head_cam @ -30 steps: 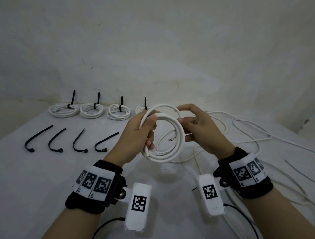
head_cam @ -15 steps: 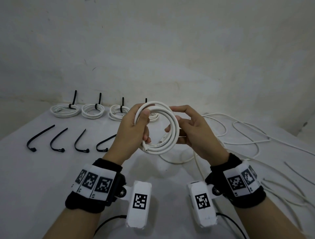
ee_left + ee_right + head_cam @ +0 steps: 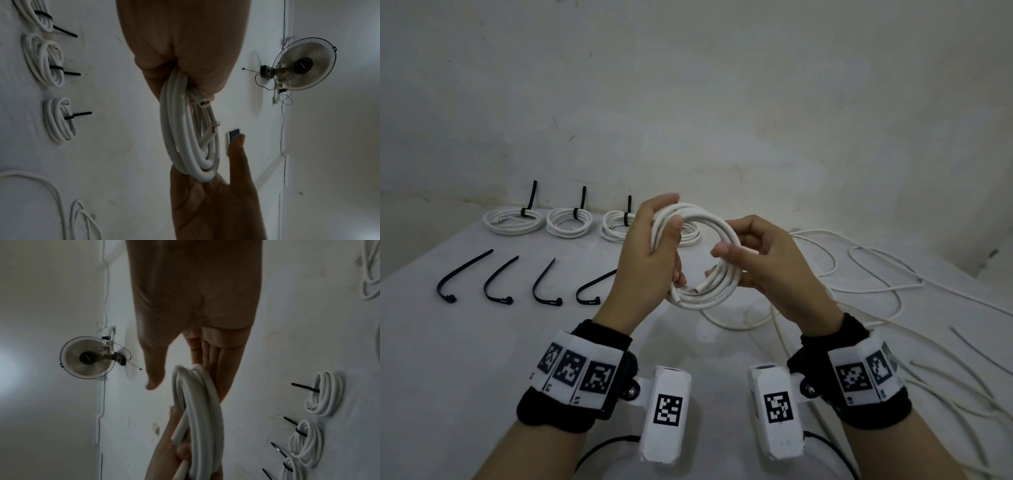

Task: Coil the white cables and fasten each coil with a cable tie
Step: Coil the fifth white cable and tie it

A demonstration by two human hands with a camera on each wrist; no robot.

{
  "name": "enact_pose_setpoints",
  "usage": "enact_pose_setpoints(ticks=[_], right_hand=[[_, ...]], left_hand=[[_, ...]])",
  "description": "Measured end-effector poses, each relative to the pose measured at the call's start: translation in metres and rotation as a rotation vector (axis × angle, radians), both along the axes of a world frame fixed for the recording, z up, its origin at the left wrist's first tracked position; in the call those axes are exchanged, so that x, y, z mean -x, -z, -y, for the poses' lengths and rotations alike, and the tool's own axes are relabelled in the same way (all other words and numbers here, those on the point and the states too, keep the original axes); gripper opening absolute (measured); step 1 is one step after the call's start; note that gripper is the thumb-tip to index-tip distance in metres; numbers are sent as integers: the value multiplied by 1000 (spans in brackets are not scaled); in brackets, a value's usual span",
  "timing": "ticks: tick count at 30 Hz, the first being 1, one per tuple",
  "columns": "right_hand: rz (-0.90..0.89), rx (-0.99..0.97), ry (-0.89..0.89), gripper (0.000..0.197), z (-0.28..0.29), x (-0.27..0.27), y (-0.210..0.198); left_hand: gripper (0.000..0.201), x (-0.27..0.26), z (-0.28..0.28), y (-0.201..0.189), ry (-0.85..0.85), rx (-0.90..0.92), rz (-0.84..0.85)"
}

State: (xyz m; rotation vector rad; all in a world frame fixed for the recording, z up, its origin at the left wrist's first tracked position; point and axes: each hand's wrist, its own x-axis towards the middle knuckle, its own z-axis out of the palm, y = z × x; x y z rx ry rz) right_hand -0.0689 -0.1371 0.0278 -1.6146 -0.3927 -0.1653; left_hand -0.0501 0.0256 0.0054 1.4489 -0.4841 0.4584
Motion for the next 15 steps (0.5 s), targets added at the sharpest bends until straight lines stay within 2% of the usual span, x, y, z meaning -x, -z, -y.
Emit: enact_pose_setpoints(ticks=[3, 6, 10, 15], right_hand=[[133, 100, 155, 20, -5, -4, 4], [205, 96, 237, 9, -12, -7, 7], [203, 25, 256, 11, -19, -13, 9], [224, 65, 265, 17, -18, -18, 11]], left_hand=[[28, 0, 2, 2, -9, -9, -1], [25, 0, 3, 2, -8, 27, -23], [21, 0, -1, -1, 7, 52, -68], [28, -1, -13, -3, -40, -91, -43]])
